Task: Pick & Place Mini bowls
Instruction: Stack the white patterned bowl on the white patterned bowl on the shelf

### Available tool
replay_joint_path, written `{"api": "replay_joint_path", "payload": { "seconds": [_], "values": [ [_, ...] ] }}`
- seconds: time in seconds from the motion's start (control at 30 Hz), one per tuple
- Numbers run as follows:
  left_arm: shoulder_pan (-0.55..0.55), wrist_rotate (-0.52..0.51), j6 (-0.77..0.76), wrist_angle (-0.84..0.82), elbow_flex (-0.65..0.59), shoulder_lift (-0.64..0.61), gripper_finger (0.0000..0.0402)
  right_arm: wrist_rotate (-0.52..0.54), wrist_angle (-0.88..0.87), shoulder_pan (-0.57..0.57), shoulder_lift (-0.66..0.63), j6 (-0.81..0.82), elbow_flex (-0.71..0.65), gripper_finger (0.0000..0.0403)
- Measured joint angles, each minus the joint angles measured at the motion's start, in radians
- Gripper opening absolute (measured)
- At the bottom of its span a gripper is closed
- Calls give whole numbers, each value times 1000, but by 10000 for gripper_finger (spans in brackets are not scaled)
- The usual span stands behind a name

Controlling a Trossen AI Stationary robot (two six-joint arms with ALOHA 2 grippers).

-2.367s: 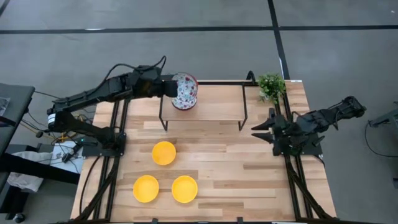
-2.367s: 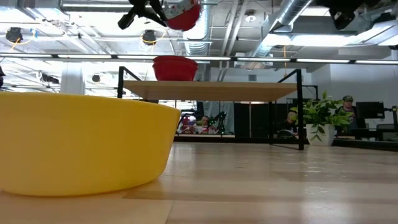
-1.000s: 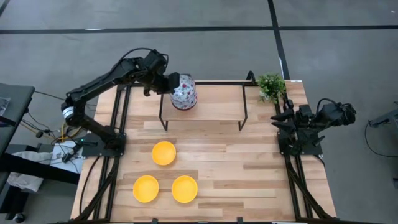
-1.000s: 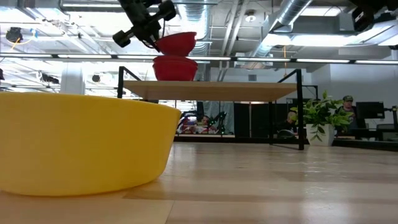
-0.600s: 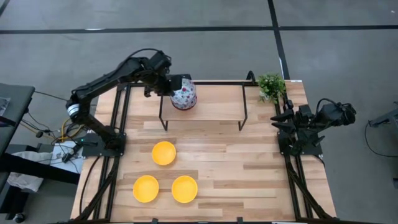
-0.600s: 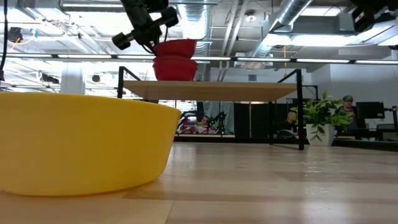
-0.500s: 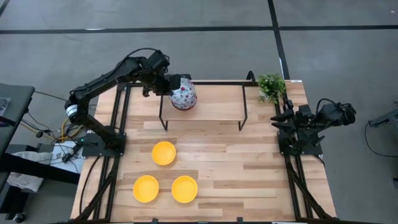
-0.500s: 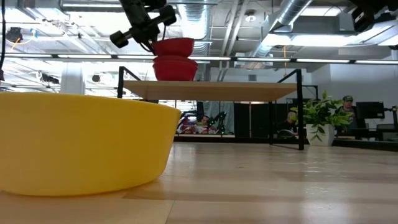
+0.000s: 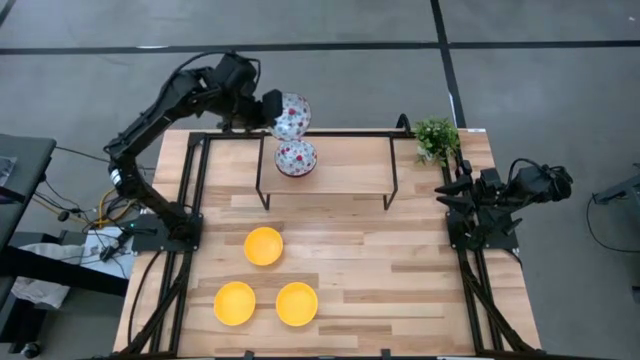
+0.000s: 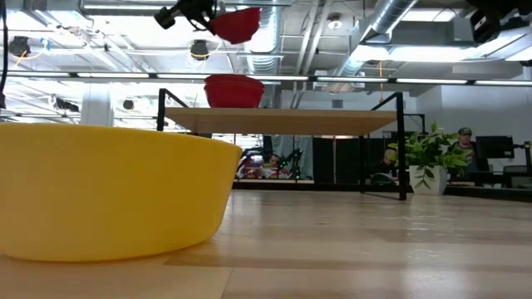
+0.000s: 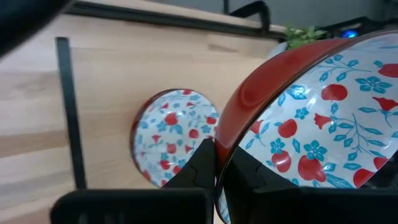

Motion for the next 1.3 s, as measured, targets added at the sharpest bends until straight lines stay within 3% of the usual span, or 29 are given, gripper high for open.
{"api": "replay_joint_path", "payload": {
  "seconds": [0.23, 0.43, 0.63, 1.3],
  "values": [
    [-6, 7, 20, -90, 45, 92, 9, 1, -4, 0, 0, 3, 0, 97],
    [-9, 80, 60, -129, 45, 160, 9, 2, -15, 0, 0, 8, 0, 97],
    [-23, 78, 70, -223, 45, 194, 9, 4, -15, 0, 0, 8, 0, 97],
    [-32, 53, 113, -241, 45, 237, 9, 4, -15, 0, 0, 8, 0, 97]
  ]
}}
